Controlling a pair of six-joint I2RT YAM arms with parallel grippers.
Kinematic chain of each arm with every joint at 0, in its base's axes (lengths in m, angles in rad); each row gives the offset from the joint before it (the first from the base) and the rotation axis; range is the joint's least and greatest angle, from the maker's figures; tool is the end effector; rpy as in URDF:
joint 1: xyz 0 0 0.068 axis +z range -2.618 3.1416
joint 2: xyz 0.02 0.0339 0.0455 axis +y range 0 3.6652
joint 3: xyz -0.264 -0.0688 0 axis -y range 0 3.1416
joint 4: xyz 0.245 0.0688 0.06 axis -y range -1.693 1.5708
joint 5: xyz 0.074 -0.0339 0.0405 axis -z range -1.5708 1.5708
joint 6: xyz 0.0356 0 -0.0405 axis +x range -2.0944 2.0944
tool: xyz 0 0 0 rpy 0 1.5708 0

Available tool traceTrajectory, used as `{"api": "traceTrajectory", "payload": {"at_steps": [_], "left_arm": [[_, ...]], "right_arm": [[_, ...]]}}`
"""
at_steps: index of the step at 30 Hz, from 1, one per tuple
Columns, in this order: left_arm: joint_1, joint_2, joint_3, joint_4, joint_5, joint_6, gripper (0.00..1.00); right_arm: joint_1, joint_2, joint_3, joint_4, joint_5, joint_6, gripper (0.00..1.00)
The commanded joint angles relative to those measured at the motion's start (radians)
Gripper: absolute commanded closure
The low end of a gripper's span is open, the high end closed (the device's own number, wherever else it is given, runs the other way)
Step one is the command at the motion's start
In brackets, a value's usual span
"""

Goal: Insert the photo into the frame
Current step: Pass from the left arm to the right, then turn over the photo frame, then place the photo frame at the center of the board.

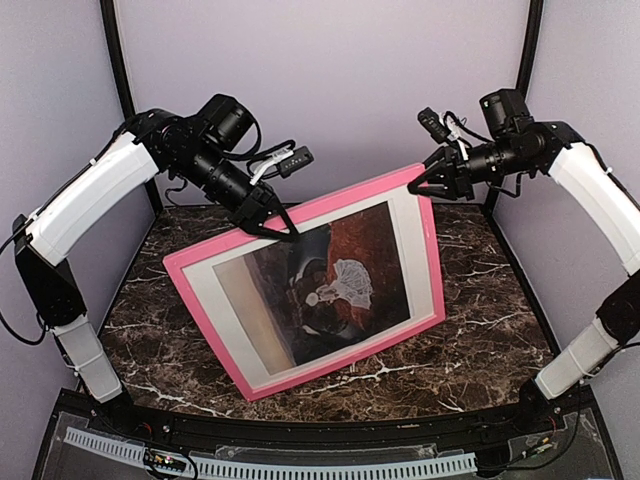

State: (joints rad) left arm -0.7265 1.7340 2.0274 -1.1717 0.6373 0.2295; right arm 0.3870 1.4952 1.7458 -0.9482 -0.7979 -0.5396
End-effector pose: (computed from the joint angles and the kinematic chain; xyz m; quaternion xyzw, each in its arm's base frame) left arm 0.2443 -0.2454 0.4233 0.5053 0.7443 -0.3649 0.2399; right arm 0.2666 0.1362 0.4321 -0.5201 0.6736 0.3213 0.4153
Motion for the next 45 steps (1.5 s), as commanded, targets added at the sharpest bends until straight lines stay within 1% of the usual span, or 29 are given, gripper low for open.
{"api": "traceTrajectory", "payload": {"at_steps": [1, 2, 3, 4, 5, 9, 11, 12, 13, 14, 15, 16, 17, 21, 25, 29, 33, 37, 43, 45], "left_arm": [[0.017, -0.056, -0.014, 0.076, -0.091, 0.007, 0.62], [0.020, -0.060, -0.016, 0.086, -0.115, 0.002, 0.59], [0.027, -0.071, -0.019, 0.092, -0.127, -0.001, 0.52], [0.031, -0.077, -0.025, 0.106, -0.148, -0.008, 0.49], [0.043, -0.092, -0.029, 0.114, -0.158, -0.012, 0.43], [0.082, -0.153, -0.068, 0.190, -0.266, -0.057, 0.31], [0.095, -0.193, -0.087, 0.237, -0.340, -0.079, 0.24], [0.100, -0.207, -0.095, 0.273, -0.395, -0.086, 0.20], [0.102, -0.241, -0.115, 0.294, -0.454, -0.102, 0.18], [0.104, -0.257, -0.126, 0.333, -0.487, -0.108, 0.13], [0.105, -0.286, -0.147, 0.350, -0.543, -0.120, 0.12], [0.108, -0.313, -0.158, 0.383, -0.571, -0.125, 0.09], [0.108, -0.325, -0.179, 0.397, -0.633, -0.138, 0.08], [0.110, -0.361, -0.230, 0.433, -0.772, -0.172, 0.06], [0.110, -0.381, -0.310, 0.457, -0.827, -0.217, 0.07], [0.110, -0.429, -0.447, 0.521, -0.828, -0.283, 0.06], [0.110, -0.460, -0.610, 0.580, -0.815, -0.341, 0.06], [0.110, -0.468, -0.713, 0.619, -0.788, -0.412, 0.07], [0.110, -0.480, -0.856, 0.717, -0.705, -0.498, 0.07], [0.110, -0.478, -0.896, 0.745, -0.684, -0.519, 0.07]], "right_arm": [[-0.002, -0.007, -0.037, 0.004, -0.063, -0.025, 1.00], [-0.005, -0.009, -0.044, 0.009, -0.065, -0.022, 1.00], [-0.011, -0.011, -0.049, 0.015, -0.069, -0.017, 1.00], [-0.018, -0.013, -0.055, 0.022, -0.077, -0.011, 1.00], [-0.027, -0.014, -0.062, 0.032, -0.085, -0.002, 1.00], [-0.058, -0.013, -0.090, 0.085, -0.100, 0.059, 1.00], [-0.077, -0.006, -0.103, 0.112, -0.108, 0.100, 1.00], [-0.086, 0.000, -0.110, 0.126, -0.112, 0.127, 1.00], [-0.099, 0.005, -0.118, 0.138, -0.117, 0.148, 1.00], [-0.107, 0.008, -0.127, 0.157, -0.121, 0.175, 1.00], [-0.117, 0.011, -0.139, 0.180, -0.122, 0.206, 1.00], [-0.131, 0.015, -0.151, 0.204, -0.123, 0.238, 1.00], [-0.141, 0.018, -0.162, 0.228, -0.123, 0.270, 1.00], [-0.194, 0.045, -0.209, 0.333, -0.115, 0.431, 1.00], [-0.266, 0.094, -0.271, 0.467, -0.120, 0.647, 1.00], [-0.338, 0.124, -0.371, 0.617, -0.119, 0.831, 1.00], [-0.367, 0.137, -0.489, 0.746, -0.070, 0.960, 1.00], [-0.372, 0.144, -0.592, 0.872, -0.012, 1.082, 1.00], [-0.370, 0.112, -0.826, 1.119, 0.029, 1.263, 1.00], [-0.367, 0.097, -0.901, 1.181, 0.041, 1.303, 0.95]]}}
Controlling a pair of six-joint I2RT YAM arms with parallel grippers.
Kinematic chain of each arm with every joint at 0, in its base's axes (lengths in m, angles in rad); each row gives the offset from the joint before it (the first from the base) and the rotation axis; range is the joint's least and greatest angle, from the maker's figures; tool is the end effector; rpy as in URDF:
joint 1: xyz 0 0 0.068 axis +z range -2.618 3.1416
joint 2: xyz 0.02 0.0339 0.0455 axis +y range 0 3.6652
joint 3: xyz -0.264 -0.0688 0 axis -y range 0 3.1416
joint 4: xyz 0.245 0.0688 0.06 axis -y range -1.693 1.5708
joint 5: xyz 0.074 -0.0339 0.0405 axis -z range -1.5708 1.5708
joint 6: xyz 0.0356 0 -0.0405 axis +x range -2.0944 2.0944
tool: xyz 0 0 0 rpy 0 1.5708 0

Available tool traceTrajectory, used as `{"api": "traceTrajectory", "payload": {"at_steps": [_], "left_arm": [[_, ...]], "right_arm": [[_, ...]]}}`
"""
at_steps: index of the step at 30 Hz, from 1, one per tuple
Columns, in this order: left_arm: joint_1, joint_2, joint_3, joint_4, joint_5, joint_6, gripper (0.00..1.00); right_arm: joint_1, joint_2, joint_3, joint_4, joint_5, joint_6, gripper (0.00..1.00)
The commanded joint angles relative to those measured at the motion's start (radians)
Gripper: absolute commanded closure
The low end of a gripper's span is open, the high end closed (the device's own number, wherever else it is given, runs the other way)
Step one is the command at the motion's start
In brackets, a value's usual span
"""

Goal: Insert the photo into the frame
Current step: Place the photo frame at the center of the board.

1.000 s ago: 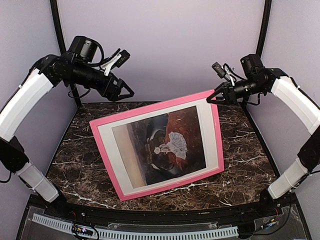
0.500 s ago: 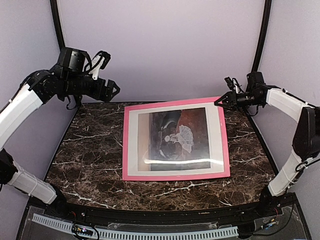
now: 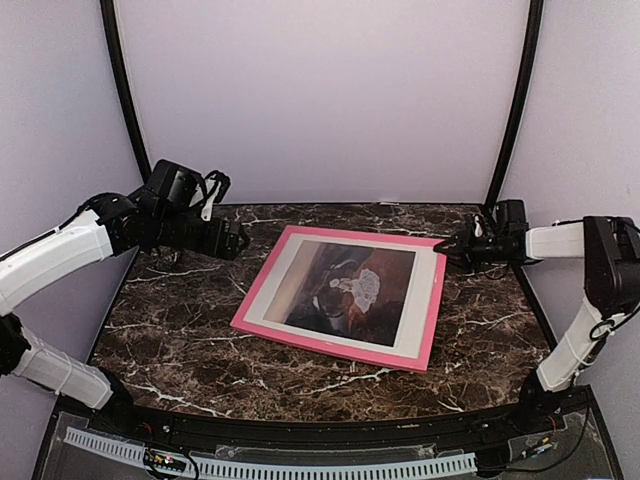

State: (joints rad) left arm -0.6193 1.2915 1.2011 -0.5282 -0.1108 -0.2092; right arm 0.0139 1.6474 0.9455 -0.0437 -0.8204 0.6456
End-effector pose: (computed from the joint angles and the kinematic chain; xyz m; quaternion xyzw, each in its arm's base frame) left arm 0.2350 -0.1627 0.3415 0.1558 0.8740 -0.1391 0.4387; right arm 0.3378 0.0307 0.1977 0.1089 0.8482 0.4647 0.2296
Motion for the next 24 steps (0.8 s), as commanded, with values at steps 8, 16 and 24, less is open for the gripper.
{"api": "traceTrajectory", "payload": {"at_steps": [8, 16, 24], "left_arm": [[0.003, -0.024, -0.190, 0.164, 0.101, -0.199, 0.07], [0.002, -0.091, -0.392, 0.255, 0.159, -0.369, 0.07], [-0.003, -0.183, -0.579, 0.282, 0.171, -0.471, 0.07]], "right_arm": [[0.026, -0.085, -0.279, 0.368, 0.088, 0.155, 0.71], [0.057, -0.131, -0.401, 0.377, 0.128, 0.143, 0.56], [0.067, -0.217, -0.432, 0.244, 0.221, 0.065, 0.43]]}}
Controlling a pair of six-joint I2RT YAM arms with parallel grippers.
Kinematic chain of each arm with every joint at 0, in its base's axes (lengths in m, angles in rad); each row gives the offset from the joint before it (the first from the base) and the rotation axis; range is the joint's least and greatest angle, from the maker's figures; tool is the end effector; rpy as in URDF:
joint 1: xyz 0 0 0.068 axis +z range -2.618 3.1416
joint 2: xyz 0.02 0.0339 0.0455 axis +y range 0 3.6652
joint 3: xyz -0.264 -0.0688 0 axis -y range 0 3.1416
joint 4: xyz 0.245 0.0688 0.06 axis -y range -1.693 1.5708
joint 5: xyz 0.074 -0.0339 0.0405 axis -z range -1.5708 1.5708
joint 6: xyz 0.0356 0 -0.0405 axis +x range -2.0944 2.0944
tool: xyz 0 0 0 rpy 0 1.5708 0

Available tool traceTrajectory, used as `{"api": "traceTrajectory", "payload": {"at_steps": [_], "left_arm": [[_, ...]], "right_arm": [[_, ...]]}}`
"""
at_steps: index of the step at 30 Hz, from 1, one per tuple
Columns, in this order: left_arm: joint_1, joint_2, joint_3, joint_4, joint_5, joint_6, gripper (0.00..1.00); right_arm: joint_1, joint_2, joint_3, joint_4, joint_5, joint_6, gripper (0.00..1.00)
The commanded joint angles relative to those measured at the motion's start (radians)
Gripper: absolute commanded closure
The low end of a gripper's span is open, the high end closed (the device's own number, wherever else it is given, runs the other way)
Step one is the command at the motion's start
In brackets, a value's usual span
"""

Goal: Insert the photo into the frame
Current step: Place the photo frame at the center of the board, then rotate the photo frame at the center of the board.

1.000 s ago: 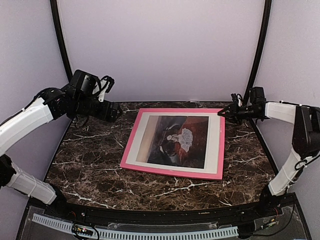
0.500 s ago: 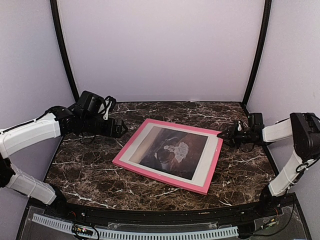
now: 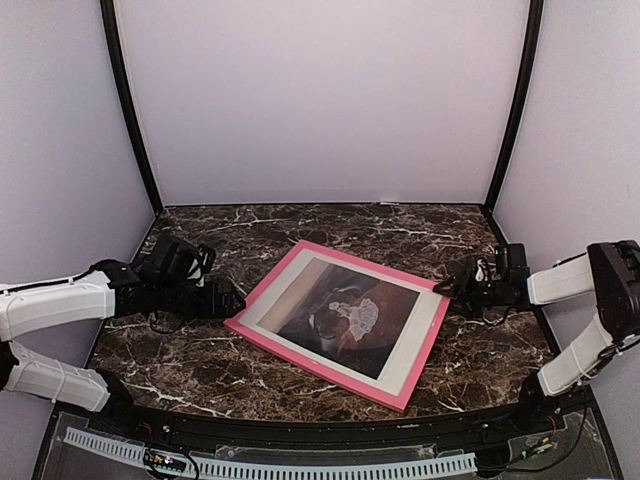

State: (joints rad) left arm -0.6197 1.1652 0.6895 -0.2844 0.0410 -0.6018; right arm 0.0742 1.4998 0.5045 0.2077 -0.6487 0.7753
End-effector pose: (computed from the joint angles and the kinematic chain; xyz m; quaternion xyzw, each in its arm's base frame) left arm 0.1950 -0.1409 0.2217 0.0163 0.9187 -0.2415 0.3122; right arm 0.2549 0.0405 0.1314 0.1866 0.8646 0.4175 0.2082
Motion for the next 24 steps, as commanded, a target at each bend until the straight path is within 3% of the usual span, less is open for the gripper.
{"api": "traceTrajectory", "payload": {"at_steps": [1, 7, 14, 24], "left_arm": [[-0.004, -0.063, -0.092, 0.047, 0.023, -0.096, 0.07], [-0.026, -0.082, -0.159, 0.081, 0.024, -0.158, 0.07], [-0.104, -0.052, -0.193, 0.144, -0.011, -0.244, 0.07], [-0.161, 0.059, -0.213, 0.294, -0.008, -0.364, 0.07]], "right_arm": [[0.006, -0.080, 0.013, -0.035, 0.067, -0.081, 0.42], [0.007, -0.162, 0.041, -0.247, 0.218, -0.208, 0.37], [0.007, -0.227, 0.088, -0.370, 0.339, -0.291, 0.31], [0.045, -0.054, 0.305, -0.403, 0.322, -0.436, 0.23]]}}
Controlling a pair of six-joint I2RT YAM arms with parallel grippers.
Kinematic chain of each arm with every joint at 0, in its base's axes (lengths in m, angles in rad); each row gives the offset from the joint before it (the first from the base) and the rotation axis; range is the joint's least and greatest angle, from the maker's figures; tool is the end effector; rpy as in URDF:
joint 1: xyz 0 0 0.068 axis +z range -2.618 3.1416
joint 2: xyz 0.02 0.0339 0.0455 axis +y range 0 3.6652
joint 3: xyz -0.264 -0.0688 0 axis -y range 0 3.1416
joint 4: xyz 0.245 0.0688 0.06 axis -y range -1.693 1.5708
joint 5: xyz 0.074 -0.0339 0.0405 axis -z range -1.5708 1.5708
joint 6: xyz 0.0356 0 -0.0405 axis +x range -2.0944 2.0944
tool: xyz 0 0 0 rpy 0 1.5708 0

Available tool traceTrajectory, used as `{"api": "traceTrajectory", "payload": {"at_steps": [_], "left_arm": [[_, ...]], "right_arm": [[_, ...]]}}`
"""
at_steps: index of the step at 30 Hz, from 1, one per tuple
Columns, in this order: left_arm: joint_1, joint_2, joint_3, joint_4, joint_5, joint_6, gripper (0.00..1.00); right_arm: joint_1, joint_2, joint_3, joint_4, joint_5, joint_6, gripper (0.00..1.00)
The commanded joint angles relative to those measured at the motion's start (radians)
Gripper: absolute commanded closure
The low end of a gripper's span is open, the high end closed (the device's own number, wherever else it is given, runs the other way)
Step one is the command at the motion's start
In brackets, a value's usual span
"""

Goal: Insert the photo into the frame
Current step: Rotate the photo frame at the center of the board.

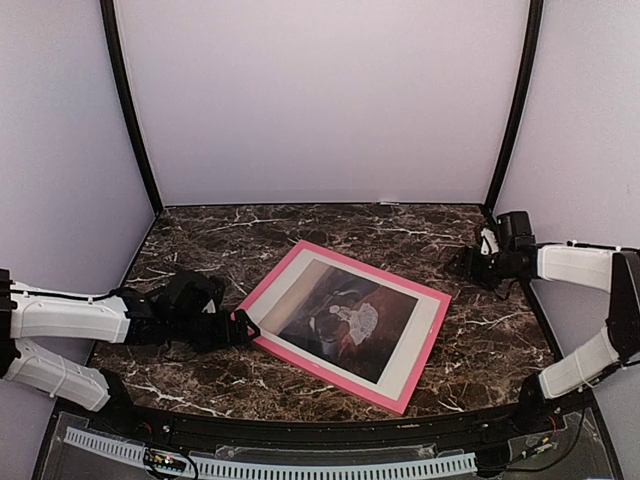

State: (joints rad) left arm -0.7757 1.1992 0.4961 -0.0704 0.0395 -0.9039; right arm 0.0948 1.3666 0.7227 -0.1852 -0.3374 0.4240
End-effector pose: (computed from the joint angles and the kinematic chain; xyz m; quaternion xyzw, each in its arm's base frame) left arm 0.1620 -0.1608 0.1703 -0.0514 0.9200 -0.3011 0.2455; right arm 0.2688 0.0374 0.1936 0.0905 0.9163 0.2429 0.3052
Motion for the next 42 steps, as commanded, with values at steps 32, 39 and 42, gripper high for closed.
{"api": "traceTrajectory", "payload": {"at_steps": [32, 39, 42], "left_arm": [[0.037, 0.215, -0.005, 0.271, 0.005, -0.113, 0.15], [0.149, 0.334, 0.124, 0.261, 0.079, 0.001, 0.15], [0.184, 0.407, 0.205, 0.234, 0.120, 0.066, 0.13]], "right_arm": [[0.134, 0.201, -0.026, 0.085, -0.165, -0.082, 0.23], [0.244, 0.007, -0.192, 0.104, -0.091, 0.049, 0.23], [0.301, -0.063, -0.246, 0.123, -0.063, 0.122, 0.23]]}}
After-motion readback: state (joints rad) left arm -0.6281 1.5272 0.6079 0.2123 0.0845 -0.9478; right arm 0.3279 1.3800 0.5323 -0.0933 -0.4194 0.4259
